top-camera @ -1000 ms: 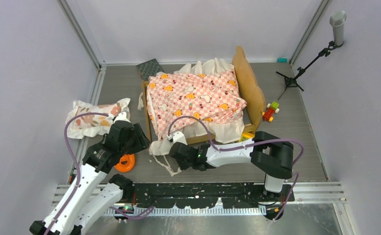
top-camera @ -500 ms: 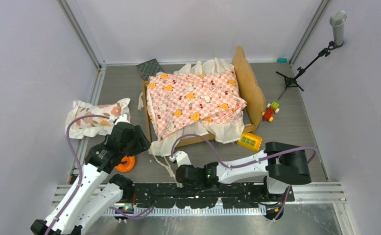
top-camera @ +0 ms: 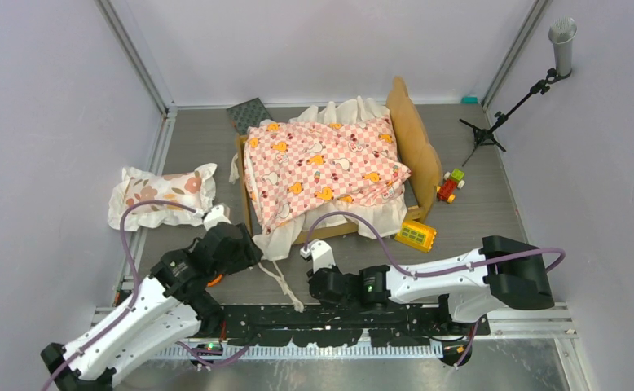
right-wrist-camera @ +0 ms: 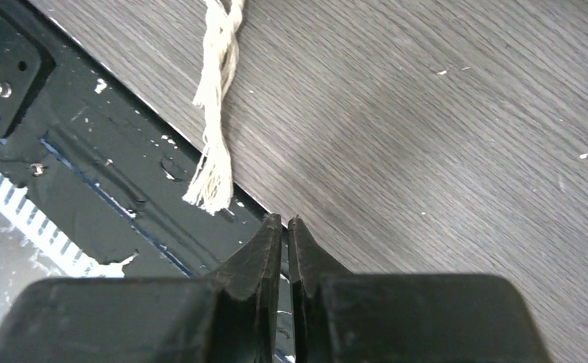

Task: Set up the pet bed
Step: Tie the ropes to the bed frame.

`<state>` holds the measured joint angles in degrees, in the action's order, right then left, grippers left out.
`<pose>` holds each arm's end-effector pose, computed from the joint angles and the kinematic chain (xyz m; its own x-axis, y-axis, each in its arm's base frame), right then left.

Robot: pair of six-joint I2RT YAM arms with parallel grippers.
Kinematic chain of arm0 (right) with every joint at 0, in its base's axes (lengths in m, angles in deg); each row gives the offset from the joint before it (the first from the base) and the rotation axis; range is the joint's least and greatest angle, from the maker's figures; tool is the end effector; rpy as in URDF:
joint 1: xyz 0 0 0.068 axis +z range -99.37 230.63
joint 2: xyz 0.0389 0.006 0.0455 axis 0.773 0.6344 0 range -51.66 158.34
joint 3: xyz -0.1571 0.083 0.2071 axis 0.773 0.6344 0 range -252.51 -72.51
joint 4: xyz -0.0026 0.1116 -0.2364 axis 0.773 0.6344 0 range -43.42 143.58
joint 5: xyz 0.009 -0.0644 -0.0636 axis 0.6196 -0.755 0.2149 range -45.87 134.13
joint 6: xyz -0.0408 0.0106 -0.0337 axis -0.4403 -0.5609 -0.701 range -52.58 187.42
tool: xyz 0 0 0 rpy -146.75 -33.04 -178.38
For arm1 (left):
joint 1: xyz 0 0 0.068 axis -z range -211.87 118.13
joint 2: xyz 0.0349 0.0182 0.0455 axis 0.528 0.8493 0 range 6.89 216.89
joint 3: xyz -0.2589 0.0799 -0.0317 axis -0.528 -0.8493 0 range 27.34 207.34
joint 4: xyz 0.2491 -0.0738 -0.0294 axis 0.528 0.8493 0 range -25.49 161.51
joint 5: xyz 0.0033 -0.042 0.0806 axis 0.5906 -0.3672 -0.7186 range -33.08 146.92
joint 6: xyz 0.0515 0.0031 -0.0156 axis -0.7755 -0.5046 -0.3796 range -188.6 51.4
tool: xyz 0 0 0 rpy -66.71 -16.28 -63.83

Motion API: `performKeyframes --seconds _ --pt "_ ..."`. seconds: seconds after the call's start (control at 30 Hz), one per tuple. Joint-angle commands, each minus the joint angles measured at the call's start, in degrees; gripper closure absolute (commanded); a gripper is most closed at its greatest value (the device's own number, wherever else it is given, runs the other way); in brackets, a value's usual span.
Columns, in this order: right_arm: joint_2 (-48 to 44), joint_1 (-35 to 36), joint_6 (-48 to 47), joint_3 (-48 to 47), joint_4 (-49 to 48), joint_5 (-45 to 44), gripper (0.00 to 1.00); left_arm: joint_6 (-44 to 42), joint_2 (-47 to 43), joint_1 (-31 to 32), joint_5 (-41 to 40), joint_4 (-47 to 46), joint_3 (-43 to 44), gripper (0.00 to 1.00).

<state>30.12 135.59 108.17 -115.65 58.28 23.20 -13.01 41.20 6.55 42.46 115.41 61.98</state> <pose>0.0372 0.2774 0.1861 -0.6456 -0.3791 -0.6630 -0.6455 0.7348 0.2084 0.0960 -0.0649 0.2399 -0.7358 -0.4360 -0.5181 -0.2294 0.8804 -0.4150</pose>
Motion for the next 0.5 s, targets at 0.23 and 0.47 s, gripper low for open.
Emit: performKeyframes --seconds 0.23,0.47 --pt "-1.5 -0.2 1.5 1.7 -1.7 -3.3 0.86 20.4 12.5 20.6 -19.5 -1.7 -2.5 0.46" --pt "-1.6 -0.3 1.8 2.4 -1.8 -3.5 0.86 24.5 15.1 23.3 -19.8 -6.1 -6.2 0.51"
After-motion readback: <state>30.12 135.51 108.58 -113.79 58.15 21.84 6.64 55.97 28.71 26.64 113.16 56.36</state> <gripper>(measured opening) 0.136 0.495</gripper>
